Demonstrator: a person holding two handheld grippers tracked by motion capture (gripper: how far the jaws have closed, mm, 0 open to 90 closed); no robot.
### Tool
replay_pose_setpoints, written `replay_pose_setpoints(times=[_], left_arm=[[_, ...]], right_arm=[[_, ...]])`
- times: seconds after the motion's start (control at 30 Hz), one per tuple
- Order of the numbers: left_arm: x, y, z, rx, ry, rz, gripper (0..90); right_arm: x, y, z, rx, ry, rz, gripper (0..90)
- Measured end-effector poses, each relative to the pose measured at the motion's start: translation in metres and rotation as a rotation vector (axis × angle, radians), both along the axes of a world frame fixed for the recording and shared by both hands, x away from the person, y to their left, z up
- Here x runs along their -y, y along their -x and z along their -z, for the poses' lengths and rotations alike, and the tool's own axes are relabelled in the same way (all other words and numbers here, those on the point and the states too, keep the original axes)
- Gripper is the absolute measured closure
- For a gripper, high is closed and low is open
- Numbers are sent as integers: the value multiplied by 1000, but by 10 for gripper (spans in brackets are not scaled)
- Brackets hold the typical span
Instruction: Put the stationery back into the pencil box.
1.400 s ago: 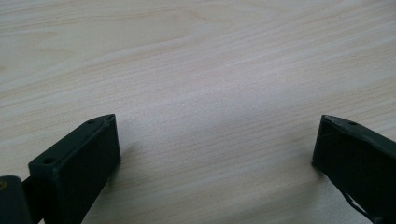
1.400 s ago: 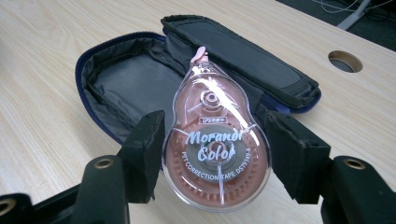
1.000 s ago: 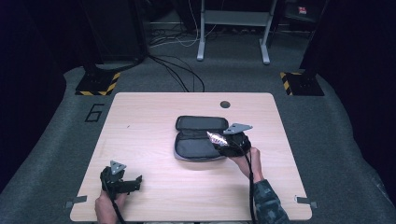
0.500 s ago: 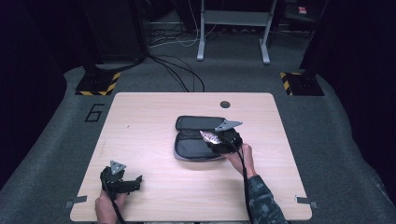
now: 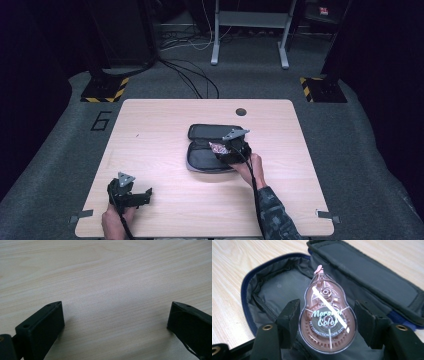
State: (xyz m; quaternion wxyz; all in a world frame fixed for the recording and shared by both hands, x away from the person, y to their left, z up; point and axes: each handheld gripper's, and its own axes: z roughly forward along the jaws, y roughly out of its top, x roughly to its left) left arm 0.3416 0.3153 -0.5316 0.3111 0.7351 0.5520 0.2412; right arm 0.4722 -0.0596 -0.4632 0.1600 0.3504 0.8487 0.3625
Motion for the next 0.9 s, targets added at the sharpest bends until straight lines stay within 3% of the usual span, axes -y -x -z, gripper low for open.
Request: replay_pose_setpoints(times=[0.2, 0.23, 0.37, 0.7, 0.8, 0.9], left_arm=[[0, 0, 0, 0, 0, 0, 6], [0, 0, 0, 1, 1, -1, 6], [0, 0, 0, 1, 0, -1, 6], [0, 0, 0, 1, 1, -1, 6], [0, 0, 0, 1, 0, 0, 6], [0, 0, 0, 1, 1, -2, 6]], right_arm=[[-11, -5, 11, -44, 30, 7, 389], [-14, -4, 13, -48, 25, 28, 389], [-18, -8, 18, -58, 66, 13, 389], [-21, -13, 28, -103, 67, 28, 381], [-20, -14, 28, -119, 72, 26, 256], [-16, -12, 24, -121, 50, 24, 186]])
